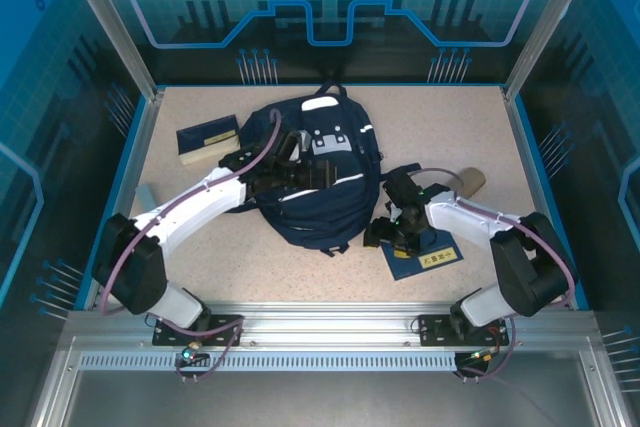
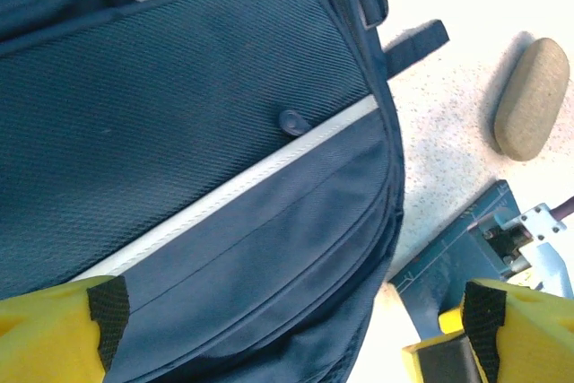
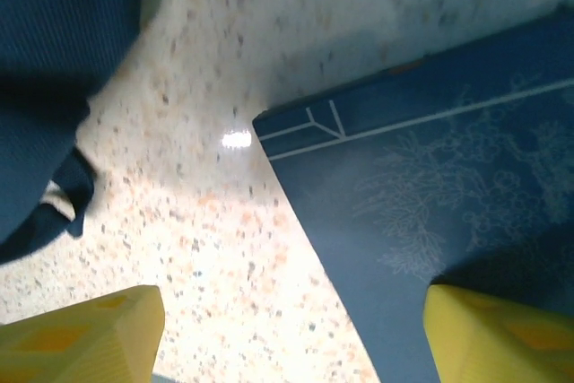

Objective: Pack books, pencil case, and school supplies into a backpack

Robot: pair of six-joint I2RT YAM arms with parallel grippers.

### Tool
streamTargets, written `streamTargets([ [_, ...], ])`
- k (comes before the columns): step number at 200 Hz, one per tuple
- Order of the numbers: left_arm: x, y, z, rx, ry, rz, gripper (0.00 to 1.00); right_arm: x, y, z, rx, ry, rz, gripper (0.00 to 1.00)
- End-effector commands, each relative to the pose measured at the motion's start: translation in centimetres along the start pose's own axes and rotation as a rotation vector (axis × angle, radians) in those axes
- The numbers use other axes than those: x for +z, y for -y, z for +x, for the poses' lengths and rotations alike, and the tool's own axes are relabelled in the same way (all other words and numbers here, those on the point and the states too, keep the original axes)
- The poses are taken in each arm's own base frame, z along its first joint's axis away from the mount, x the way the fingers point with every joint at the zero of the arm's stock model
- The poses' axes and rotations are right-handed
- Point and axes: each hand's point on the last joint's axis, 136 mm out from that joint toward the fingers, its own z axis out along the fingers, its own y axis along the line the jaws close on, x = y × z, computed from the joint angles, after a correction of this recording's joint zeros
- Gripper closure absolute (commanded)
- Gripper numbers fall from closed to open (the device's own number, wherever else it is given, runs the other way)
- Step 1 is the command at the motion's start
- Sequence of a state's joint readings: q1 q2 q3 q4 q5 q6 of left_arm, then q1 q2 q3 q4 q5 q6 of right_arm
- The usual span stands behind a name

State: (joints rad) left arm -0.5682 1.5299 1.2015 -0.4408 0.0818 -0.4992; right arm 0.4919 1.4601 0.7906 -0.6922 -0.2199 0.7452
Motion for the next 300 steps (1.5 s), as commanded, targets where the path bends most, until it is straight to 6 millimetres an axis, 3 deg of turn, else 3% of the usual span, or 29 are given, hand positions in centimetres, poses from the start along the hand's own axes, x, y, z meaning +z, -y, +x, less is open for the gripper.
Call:
streamTargets([
  [1,0.6,3.2,-0.2,0.022,-0.028,0.082,0.05,-3.2,1.0,0.4,0.033,0.05,0.04,0.22],
  [21,1.9,4.8,0.4,0.039,-0.074,0.102,0.11,-6.6,3.0,-1.1,0.085,0.185,0.097,0.21],
  [42,3.5,6.8,1.6,0.068,-0.123,0.13,0.15,-7.8,6.4,-1.4,0.224,0.233,0.121,0.23],
  [65,5.4,9.3,3.3,0.101,-0.182,0.162,0.17,-7.4,9.2,-0.6,0.386,0.219,0.074,0.27],
  [130,11.6,13.9,9.1,0.176,-0.315,0.181,0.24,-4.1,10.9,1.1,0.546,0.168,-0.038,0.25],
  [157,13.8,14.3,10.7,0.217,-0.365,0.162,0.29,-3.6,11.7,1.3,0.58,0.166,-0.016,0.24],
  [190,16.1,13.7,11.1,0.246,-0.365,0.121,0.43,-2.6,11.6,0.8,0.611,0.176,-0.085,0.23],
  [233,18.2,13.1,12.0,0.264,-0.405,0.098,0.45,-2.3,11.7,0.2,0.63,0.186,-0.103,0.27],
  [270,19.3,12.4,13.4,0.256,-0.478,0.072,0.43,-2.3,11.8,-0.6,0.643,0.186,-0.127,0.3],
  [300,19.1,11.7,15.0,0.244,-0.542,0.064,0.5,-3.1,11.6,-2.0,0.608,0.211,-0.143,0.35],
])
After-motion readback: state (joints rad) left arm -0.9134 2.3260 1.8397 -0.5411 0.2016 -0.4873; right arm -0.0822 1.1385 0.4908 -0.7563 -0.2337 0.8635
